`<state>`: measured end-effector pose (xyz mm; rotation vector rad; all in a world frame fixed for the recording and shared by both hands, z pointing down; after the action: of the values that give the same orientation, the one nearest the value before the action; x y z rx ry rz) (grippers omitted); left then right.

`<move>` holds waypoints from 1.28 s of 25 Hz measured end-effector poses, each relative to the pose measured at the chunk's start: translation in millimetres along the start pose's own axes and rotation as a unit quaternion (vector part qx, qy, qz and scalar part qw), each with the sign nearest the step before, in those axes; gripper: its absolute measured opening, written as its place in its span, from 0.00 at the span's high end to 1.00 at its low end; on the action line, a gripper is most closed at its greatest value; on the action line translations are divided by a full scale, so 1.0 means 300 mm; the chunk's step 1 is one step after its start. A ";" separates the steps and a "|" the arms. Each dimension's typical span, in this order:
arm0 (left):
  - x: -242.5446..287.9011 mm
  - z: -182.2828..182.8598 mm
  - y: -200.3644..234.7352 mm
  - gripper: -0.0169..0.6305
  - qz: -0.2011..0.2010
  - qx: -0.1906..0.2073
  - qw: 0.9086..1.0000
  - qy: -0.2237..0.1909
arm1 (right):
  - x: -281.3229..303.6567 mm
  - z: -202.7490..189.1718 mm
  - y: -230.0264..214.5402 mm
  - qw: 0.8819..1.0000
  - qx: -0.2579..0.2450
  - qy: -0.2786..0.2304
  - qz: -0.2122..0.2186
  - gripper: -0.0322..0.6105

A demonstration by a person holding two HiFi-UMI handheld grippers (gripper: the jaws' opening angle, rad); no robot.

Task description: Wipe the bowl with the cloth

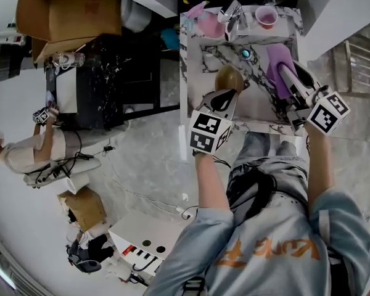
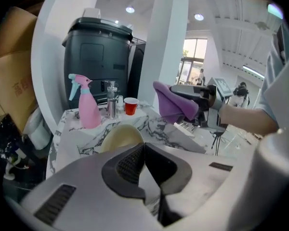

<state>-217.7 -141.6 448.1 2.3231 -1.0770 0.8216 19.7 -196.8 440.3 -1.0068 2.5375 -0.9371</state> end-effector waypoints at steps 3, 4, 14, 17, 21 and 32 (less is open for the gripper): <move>0.070 -0.019 0.030 0.93 -0.012 0.053 0.997 0.051 | -0.002 -0.004 -0.019 1.000 -0.003 -0.004 -0.022 0.75; 0.097 -0.023 0.036 0.93 -0.021 0.066 0.996 0.063 | -0.004 -0.003 -0.025 1.000 -0.005 -0.006 -0.030 0.75; 0.374 -0.067 0.092 0.93 -0.106 0.139 0.974 0.147 | -0.009 -0.008 -0.058 0.994 -0.015 -0.017 -0.104 0.75; 0.440 -0.085 0.099 0.93 -0.116 0.153 0.968 0.163 | -0.018 -0.009 -0.064 0.992 -0.021 -0.009 -0.123 0.75; 0.505 -0.109 0.096 0.93 -0.116 0.172 0.961 0.182 | -0.030 0.012 -0.078 0.989 -0.023 -0.013 -0.142 0.75; 0.592 -0.174 0.058 0.93 -0.124 0.181 0.950 0.220 | -0.011 0.011 -0.073 0.988 -0.039 0.018 -0.149 0.75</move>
<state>-156.3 -213.1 608.5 2.3222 -0.4598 1.4406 35.2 -208.2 452.0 -1.4356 2.5136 -0.9419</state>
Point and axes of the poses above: the fingertips, and each gripper's own axes: x forward along the fingers, y to its left, z out of its top, the point moved 8 cm from there along -x, backward along the fingers, and after that the axes turned 1 degree about -x, right-handed, at the moved point
